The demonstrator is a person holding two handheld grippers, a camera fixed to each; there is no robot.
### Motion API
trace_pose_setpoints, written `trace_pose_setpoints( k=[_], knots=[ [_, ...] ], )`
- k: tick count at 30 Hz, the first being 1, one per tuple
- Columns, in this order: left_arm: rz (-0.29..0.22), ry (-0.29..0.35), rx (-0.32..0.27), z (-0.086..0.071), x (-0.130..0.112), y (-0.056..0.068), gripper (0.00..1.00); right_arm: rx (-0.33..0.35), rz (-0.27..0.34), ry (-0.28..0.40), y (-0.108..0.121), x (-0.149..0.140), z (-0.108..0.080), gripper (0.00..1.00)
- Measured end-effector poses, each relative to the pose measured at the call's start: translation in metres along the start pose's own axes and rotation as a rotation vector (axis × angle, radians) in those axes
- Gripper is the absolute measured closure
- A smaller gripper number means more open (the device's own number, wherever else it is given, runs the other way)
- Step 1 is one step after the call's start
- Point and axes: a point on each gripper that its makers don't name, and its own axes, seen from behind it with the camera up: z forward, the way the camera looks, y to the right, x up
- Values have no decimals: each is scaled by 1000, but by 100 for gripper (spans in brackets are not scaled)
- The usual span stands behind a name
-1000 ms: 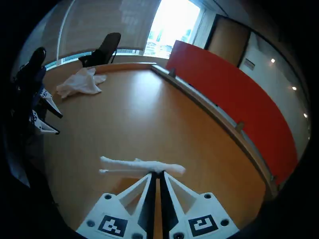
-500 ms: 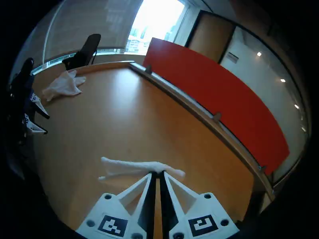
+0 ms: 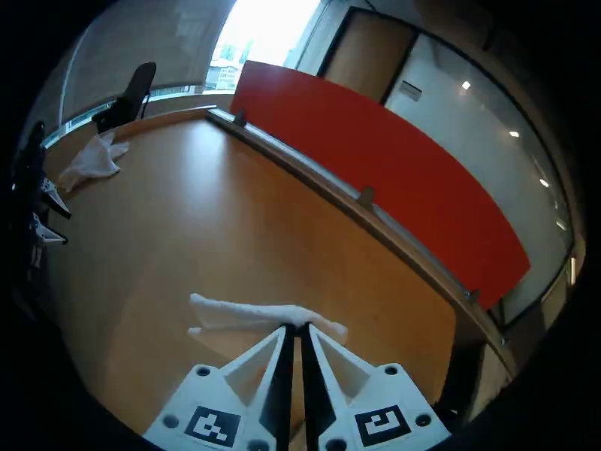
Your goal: Fold towel
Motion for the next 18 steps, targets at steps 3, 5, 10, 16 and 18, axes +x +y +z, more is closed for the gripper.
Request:
trace_pose_setpoints(
  k=[3,5,10,16,18],
  knots=[
    [1,0,1,1,2,2,19,-17,12,-9,18,-6,-1,94],
    [0,-1,0,1,3,3,19,-27,19,-16,30,-9,-2,94],
    [3,0,3,3,7,5,19,-56,29,-34,60,-18,-4,94],
    [4,0,6,5,12,6,19,-88,27,-59,91,-29,-7,94],
    [4,-1,6,5,13,6,19,-97,26,-68,100,-33,-8,94]
  ],
)
